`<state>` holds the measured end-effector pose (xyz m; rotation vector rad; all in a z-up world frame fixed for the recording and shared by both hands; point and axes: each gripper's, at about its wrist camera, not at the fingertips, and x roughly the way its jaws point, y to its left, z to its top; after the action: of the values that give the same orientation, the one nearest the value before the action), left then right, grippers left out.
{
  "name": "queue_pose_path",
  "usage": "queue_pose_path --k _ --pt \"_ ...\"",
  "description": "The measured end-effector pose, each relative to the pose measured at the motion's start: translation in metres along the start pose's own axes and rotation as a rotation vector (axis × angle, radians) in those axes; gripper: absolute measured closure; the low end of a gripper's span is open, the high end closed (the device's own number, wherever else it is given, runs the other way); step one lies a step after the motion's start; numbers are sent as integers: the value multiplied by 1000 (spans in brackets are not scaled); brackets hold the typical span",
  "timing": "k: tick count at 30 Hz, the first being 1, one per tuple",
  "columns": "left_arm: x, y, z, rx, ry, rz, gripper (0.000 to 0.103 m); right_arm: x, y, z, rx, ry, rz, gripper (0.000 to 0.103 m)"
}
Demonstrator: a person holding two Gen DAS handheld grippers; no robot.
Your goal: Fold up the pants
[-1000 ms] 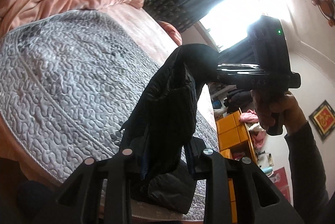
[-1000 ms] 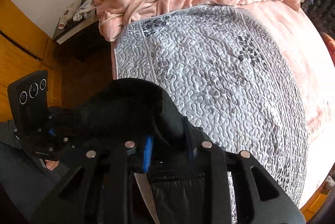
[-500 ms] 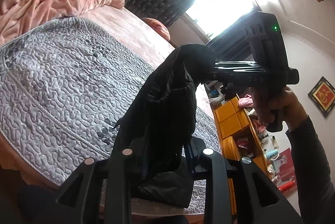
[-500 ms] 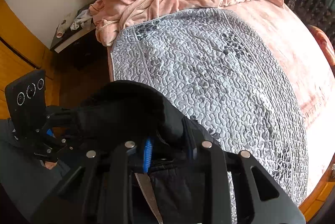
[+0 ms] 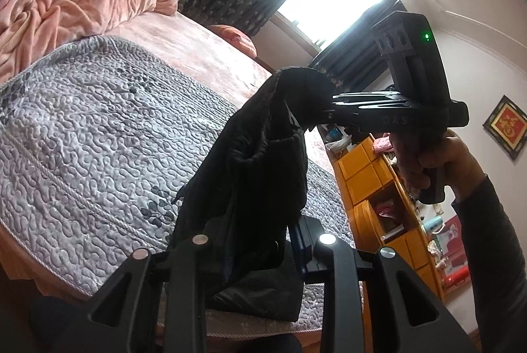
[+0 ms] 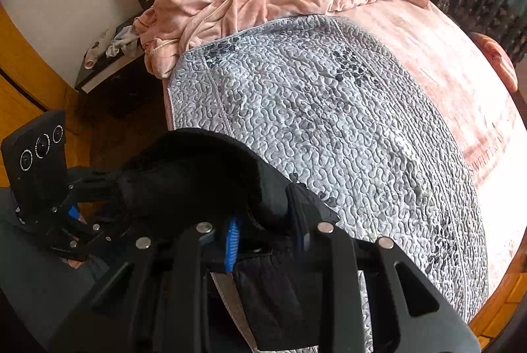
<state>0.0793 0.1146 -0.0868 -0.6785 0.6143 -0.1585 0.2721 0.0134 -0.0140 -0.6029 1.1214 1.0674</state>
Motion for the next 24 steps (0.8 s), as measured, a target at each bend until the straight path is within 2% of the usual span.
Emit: queue_pose_path --k 24 --pt "23 -65 -26 174 73 14 75 -31 -21 -75 95 -87 -33 78"
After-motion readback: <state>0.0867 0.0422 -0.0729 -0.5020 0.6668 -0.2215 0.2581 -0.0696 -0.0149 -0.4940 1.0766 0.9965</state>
